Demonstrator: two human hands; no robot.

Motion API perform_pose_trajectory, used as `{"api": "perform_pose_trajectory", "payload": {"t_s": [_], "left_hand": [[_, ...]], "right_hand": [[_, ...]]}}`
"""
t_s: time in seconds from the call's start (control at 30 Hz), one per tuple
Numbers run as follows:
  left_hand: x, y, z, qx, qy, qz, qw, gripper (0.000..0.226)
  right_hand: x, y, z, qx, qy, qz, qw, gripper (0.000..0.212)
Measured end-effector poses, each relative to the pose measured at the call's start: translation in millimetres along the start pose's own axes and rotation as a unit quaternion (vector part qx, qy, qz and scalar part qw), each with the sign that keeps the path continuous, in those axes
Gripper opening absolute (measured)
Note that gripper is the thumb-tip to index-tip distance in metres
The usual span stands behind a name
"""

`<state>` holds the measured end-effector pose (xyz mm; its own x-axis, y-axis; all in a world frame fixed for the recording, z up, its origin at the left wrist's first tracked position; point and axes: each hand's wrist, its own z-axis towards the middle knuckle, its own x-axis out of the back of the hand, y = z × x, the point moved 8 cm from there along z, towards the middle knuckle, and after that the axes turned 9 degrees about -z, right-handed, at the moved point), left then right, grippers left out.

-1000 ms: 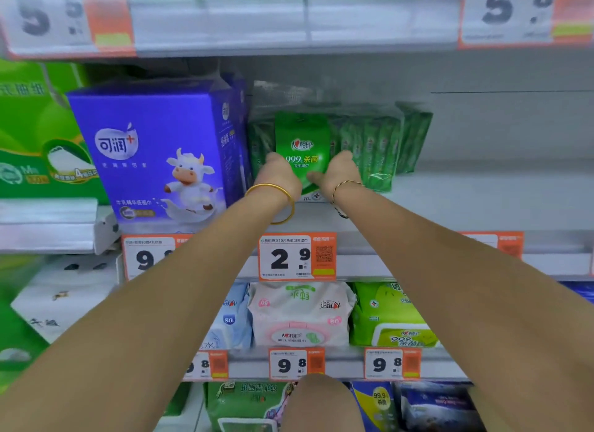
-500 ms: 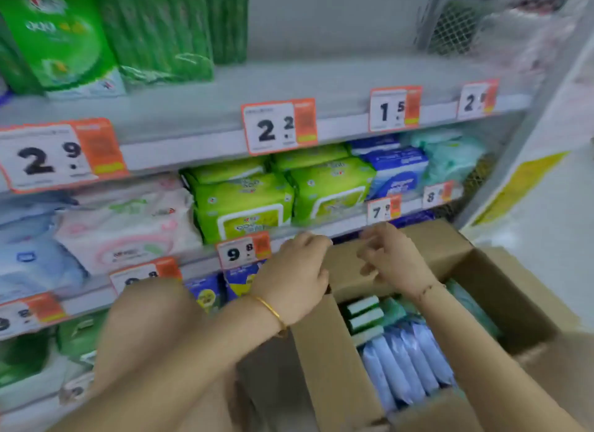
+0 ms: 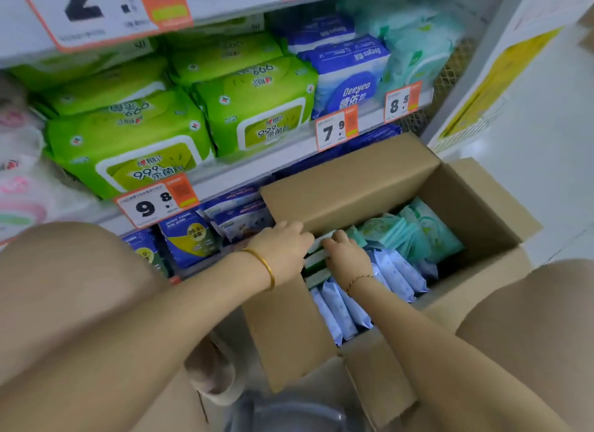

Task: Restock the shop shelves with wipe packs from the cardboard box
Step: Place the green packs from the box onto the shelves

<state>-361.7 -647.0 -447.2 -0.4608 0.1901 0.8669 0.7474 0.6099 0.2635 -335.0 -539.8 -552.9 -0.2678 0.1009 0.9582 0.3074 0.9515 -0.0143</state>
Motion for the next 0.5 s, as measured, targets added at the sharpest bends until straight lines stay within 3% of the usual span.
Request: {"api": "perform_pose_trajectory", "payload": {"t_s": [0.1,0.2,0.23,0.3,0.4,0.5], "left_hand": [[-6,4,2,-0.011,-0.007,0.007,1.000,0.032],[-7,-1,-1,-0.001,0.002,-0.008,1.000,0.034],[-5,-5,-1,0.009,0.013,-0.036,0.999,0.036],[2,-10,-2,0.024,0.046,-0.124,0.991,0.052],[19,-17,-6,0.046,0.101,-0.292,0.950,0.085],[27,-27,-11,0.080,0.111,-0.416,0.899,0.090]], "right_hand": [[0,-4,3,0.029,0.031,-0.019,0.999,0.021],[26,-3,1,0.028,0.067,0.041,0.996,0.012],[43,-2,0,0.037,0.067,0.075,0.994,0.004],[82,4,0,0.046,0.043,0.139,0.988,0.013],[143,20,-7,0.061,0.076,0.223,0.970,0.013],[173,32,-24,0.051,0.100,0.345,0.932,0.009]]}}
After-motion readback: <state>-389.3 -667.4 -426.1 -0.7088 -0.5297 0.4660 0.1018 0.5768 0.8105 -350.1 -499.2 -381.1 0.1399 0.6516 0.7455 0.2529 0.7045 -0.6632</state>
